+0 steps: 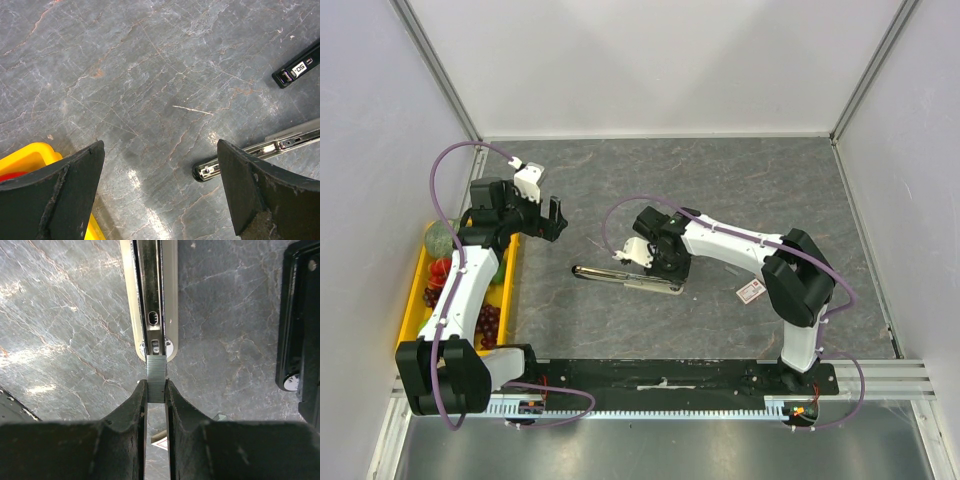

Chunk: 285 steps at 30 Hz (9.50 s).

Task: Load the staples into the stapler
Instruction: Install the staple into the stapler, then pick up the staple from the center of the board.

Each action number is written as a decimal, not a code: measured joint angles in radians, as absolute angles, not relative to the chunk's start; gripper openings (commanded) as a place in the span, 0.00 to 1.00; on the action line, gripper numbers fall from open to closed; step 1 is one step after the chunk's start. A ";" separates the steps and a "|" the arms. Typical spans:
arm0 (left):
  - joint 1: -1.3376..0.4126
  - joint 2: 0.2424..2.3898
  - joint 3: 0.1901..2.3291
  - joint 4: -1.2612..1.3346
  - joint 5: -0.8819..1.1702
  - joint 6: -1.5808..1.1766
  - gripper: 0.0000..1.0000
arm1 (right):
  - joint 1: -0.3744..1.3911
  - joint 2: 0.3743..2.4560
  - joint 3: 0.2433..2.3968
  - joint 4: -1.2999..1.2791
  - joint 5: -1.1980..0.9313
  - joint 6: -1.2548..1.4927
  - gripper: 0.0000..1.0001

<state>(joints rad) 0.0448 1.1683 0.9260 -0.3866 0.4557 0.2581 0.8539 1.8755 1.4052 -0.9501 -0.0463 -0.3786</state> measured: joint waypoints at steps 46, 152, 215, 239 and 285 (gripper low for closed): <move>0.051 1.170 0.926 -0.387 0.474 0.256 0.99 | 0.861 1.925 1.448 -0.963 -0.043 -0.417 0.21; 0.064 1.182 0.915 -0.387 0.561 0.232 0.99 | 0.297 1.683 1.028 -0.688 -0.241 -0.614 0.50; -0.912 1.417 1.063 -0.248 0.159 1.073 0.86 | 0.432 1.979 1.725 -1.327 -0.946 -0.779 0.19; -0.979 1.483 0.991 -0.160 0.070 1.098 0.36 | 0.423 1.978 1.725 -1.345 -0.946 -0.782 0.20; -0.752 1.690 1.374 -0.551 0.535 0.434 0.12 | 0.123 0.965 0.956 -0.894 -0.472 -1.108 0.60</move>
